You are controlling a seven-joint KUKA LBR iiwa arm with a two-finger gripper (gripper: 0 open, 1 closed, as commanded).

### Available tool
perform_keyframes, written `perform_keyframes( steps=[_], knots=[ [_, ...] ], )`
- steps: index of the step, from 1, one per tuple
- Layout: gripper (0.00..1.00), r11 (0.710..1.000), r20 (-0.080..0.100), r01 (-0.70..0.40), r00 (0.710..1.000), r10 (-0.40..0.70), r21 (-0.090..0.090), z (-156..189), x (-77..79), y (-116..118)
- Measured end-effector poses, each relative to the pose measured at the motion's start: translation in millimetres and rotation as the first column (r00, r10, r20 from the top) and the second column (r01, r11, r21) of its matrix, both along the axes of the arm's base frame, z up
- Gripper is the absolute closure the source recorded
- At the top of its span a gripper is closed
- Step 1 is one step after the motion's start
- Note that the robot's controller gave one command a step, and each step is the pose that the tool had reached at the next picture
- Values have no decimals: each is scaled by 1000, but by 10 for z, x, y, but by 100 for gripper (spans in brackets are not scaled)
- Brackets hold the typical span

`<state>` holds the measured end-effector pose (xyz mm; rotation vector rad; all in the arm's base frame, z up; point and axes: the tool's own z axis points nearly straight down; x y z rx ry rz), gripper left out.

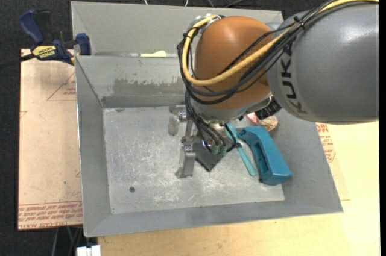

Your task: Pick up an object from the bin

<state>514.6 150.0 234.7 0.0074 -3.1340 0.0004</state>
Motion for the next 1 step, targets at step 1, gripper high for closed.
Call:
perform_keyframes(
  steps=[1],
  knots=[
    [0,1000,8,2,1000,-3,2,43,18,-11]
  ],
)
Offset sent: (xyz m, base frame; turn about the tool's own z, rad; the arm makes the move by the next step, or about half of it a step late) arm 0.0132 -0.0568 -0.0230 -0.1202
